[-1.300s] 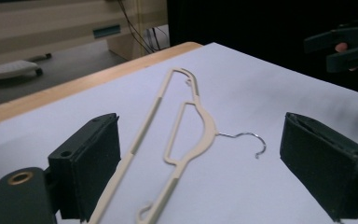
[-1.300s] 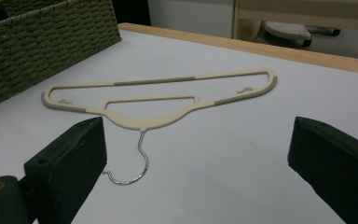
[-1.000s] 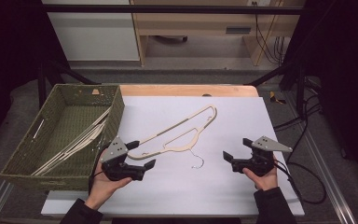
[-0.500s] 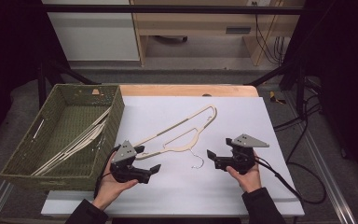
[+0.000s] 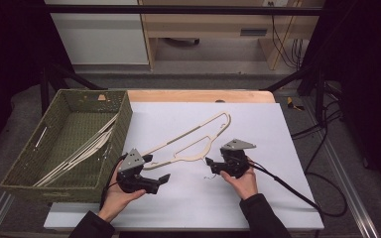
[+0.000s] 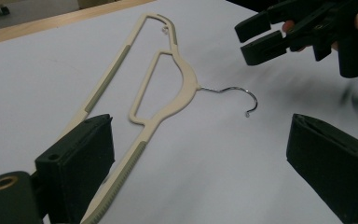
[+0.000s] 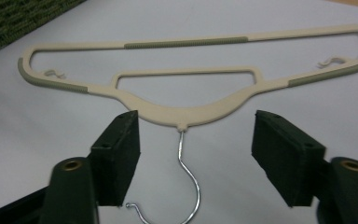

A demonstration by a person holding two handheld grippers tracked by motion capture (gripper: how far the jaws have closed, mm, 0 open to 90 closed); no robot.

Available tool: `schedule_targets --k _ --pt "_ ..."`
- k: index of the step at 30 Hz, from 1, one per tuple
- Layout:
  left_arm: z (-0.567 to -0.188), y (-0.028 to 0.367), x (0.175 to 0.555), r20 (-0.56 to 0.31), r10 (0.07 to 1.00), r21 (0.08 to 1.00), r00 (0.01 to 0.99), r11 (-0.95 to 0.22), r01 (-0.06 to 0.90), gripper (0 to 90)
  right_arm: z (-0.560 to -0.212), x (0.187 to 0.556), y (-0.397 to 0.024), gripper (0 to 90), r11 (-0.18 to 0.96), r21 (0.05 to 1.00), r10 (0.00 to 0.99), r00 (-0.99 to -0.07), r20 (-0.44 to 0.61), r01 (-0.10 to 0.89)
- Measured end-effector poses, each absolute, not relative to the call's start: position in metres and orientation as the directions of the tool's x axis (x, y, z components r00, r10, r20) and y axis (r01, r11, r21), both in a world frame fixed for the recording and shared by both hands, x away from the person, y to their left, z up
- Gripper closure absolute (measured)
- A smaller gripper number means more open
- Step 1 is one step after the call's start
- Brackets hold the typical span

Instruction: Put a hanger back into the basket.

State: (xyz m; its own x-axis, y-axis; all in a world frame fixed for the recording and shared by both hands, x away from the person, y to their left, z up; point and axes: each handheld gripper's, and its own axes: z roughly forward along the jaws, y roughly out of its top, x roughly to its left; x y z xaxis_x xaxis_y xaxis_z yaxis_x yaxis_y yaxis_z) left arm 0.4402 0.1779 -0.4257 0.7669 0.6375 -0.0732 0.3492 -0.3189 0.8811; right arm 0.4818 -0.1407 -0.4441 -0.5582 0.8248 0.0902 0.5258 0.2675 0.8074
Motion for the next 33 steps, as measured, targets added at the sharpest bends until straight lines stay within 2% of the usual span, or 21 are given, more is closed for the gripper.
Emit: schedule_targets --k 13,20,25,33 --pt "-0.426 0.177 0.44 -0.07 0.639 0.879 0.766 -0.323 0.35 8.1 -0.473 0.501 -0.122 62.6 0.321 0.739 0.829 -0.553 0.084 0.593" --pt "-0.427 0.177 0.44 -0.067 0.642 0.876 0.764 -0.328 0.353 8.5 -0.478 0.5 -0.109 71.3 0.39 0.72 0.818 -0.576 0.017 0.574" --pt "-0.428 0.176 0.44 -0.068 0.64 0.874 0.765 -0.332 0.355 8.6 -0.479 0.5 -0.108 80.0 0.389 0.715 0.826 -0.564 0.009 0.581" --pt "-0.428 0.175 0.44 -0.06 0.644 0.872 0.763 -0.338 0.353 9.3 -0.479 0.501 -0.109 88.4 0.357 0.704 0.847 -0.531 0.033 0.614"
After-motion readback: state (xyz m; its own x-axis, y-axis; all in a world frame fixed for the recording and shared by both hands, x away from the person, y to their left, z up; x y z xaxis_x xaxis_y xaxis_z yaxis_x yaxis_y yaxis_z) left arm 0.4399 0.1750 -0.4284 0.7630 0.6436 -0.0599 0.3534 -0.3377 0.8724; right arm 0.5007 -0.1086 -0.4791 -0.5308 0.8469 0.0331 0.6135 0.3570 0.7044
